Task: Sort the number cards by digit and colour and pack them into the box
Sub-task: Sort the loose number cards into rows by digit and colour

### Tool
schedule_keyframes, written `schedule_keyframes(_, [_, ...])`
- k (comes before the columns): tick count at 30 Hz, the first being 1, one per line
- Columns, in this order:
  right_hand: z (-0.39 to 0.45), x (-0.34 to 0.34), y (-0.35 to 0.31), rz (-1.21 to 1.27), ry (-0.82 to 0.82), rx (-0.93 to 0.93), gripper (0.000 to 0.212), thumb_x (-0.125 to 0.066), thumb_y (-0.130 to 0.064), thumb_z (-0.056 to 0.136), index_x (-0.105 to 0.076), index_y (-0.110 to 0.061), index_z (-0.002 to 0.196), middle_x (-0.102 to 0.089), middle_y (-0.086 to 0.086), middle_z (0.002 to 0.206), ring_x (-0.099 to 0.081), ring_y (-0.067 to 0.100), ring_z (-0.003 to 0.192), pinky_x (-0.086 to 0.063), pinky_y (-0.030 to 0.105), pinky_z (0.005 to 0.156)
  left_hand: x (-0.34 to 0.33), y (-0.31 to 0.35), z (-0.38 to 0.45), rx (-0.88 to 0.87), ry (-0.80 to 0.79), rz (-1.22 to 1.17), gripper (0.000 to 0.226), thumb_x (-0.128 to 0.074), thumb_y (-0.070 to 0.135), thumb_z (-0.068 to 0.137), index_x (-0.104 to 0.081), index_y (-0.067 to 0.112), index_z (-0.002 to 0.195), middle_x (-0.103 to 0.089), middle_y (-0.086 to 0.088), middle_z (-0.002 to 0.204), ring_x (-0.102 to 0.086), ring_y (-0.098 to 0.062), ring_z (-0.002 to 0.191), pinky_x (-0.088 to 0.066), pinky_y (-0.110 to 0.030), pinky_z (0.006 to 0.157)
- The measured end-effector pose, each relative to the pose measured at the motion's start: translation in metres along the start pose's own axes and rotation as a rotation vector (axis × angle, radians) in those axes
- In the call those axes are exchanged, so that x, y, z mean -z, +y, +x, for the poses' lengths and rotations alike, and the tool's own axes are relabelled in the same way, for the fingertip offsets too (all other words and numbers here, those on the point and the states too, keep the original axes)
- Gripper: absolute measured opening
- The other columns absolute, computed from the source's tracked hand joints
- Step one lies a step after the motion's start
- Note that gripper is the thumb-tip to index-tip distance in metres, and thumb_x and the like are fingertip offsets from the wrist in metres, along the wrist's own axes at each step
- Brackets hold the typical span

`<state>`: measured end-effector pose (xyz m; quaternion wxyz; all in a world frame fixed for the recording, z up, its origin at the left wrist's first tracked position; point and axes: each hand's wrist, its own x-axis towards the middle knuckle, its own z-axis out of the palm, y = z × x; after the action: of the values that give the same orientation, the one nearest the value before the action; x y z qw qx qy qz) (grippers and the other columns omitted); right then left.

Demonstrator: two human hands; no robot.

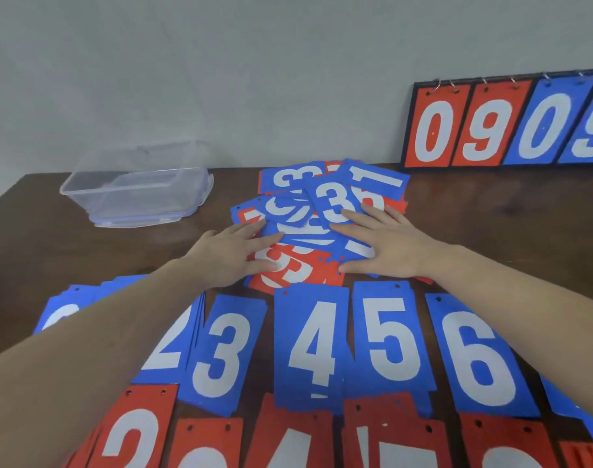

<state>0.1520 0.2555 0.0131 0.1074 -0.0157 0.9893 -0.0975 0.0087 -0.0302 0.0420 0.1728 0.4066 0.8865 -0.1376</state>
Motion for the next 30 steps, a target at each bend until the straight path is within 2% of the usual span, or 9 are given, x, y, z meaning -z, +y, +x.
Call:
schedule_keyframes(4, [0.013, 0.003, 0.001, -0.016, 0.009, -0.050, 0.083, -0.026, -0.087, 0.081, -0.008, -0.054, 0.155, 0.004, -0.017, 0.168, 0.009, 0.017, 0.156, 0.006, 0.048, 0.124, -0.005, 0.001, 0.001, 0.039, 0.083, -0.118, 0.073, -0.016, 0.082, 0.086, -0.001, 0.057, 0.153, 0.004, 0.011, 0.168, -0.003, -0.021, 0.155, -0.016, -0.053, 0.121])
schedule_keyframes(6, [0.019, 0.005, 0.002, -0.001, 0.029, -0.087, 0.085, -0.024, -0.087, 0.081, -0.010, -0.052, 0.157, 0.000, -0.015, 0.169, 0.006, 0.018, 0.156, 0.004, 0.050, 0.125, -0.011, 0.008, 0.000, -0.042, 0.115, -0.115, 0.092, 0.001, 0.096, 0.068, 0.001, 0.059, 0.152, 0.007, 0.011, 0.168, 0.006, -0.017, 0.155, -0.004, -0.052, 0.123])
schedule_keyframes(9, [0.020, 0.005, 0.001, 0.069, 0.062, -0.101, 0.087, -0.031, -0.085, 0.081, -0.008, -0.051, 0.157, -0.001, -0.013, 0.169, 0.006, 0.017, 0.156, 0.002, 0.051, 0.125, -0.016, 0.012, 0.002, -0.078, 0.122, -0.130, 0.109, 0.009, 0.103, 0.051, 0.004, 0.060, 0.151, 0.012, 0.013, 0.168, 0.014, -0.015, 0.154, 0.005, -0.052, 0.122])
schedule_keyframes(12, [0.006, 0.008, 0.005, 0.158, 0.100, -0.077, 0.093, -0.041, -0.088, 0.075, -0.006, -0.055, 0.155, 0.000, -0.016, 0.169, 0.007, 0.013, 0.156, 0.001, 0.050, 0.126, -0.009, 0.007, 0.012, -0.037, 0.138, -0.113, 0.085, -0.004, 0.092, 0.074, 0.000, 0.059, 0.151, 0.009, 0.012, 0.168, 0.012, -0.018, 0.155, 0.005, -0.055, 0.122])
schedule_keyframes(16, [-0.021, 0.012, 0.033, 0.032, 0.014, -0.122, 0.104, -0.041, -0.092, 0.066, 0.002, -0.056, 0.154, 0.008, -0.019, 0.167, 0.014, 0.014, 0.155, 0.007, 0.051, 0.125, -0.008, -0.001, 0.027, 0.056, 0.159, -0.143, 0.061, -0.026, 0.069, 0.097, -0.007, 0.055, 0.154, 0.002, 0.010, 0.169, 0.008, -0.017, 0.155, 0.002, -0.057, 0.123])
schedule_keyframes(19, [-0.028, 0.012, 0.049, 0.004, -0.040, -0.193, 0.103, -0.043, -0.088, 0.069, 0.004, -0.055, 0.154, 0.010, -0.015, 0.168, 0.017, 0.016, 0.154, 0.009, 0.053, 0.123, -0.013, 0.000, 0.030, 0.034, 0.204, -0.223, 0.064, -0.024, 0.074, 0.094, -0.007, 0.056, 0.153, 0.003, 0.012, 0.168, 0.009, -0.016, 0.155, 0.004, -0.056, 0.123])
schedule_keyframes(22, [-0.018, 0.013, 0.044, -0.002, 0.031, -0.192, 0.102, -0.043, -0.085, 0.069, -0.001, -0.051, 0.156, 0.005, -0.013, 0.169, 0.011, 0.018, 0.156, 0.006, 0.057, 0.124, -0.021, 0.005, 0.021, -0.076, 0.210, -0.265, 0.086, -0.018, 0.095, 0.074, -0.007, 0.059, 0.151, 0.008, 0.017, 0.167, 0.014, -0.012, 0.154, 0.010, -0.052, 0.122])
schedule_keyframes(24, [-0.008, 0.013, 0.039, 0.034, 0.097, -0.198, 0.103, -0.043, -0.086, 0.067, -0.005, -0.050, 0.156, -0.001, -0.011, 0.169, 0.007, 0.020, 0.156, 0.003, 0.058, 0.124, -0.023, 0.007, 0.017, -0.099, 0.189, -0.224, 0.091, -0.023, 0.098, 0.071, -0.004, 0.059, 0.152, 0.011, 0.018, 0.166, 0.016, -0.012, 0.153, 0.011, -0.050, 0.120])
schedule_keyframes(30, [0.000, 0.005, 0.032, 0.126, 0.229, -0.214, 0.102, -0.044, -0.087, 0.068, -0.015, -0.046, 0.157, -0.012, -0.009, 0.168, -0.005, 0.021, 0.156, -0.006, 0.058, 0.124, -0.015, 0.007, 0.025, -0.011, 0.216, -0.242, 0.065, -0.028, 0.072, 0.093, -0.009, 0.056, 0.153, 0.002, 0.014, 0.168, 0.008, -0.011, 0.154, 0.006, -0.047, 0.123])
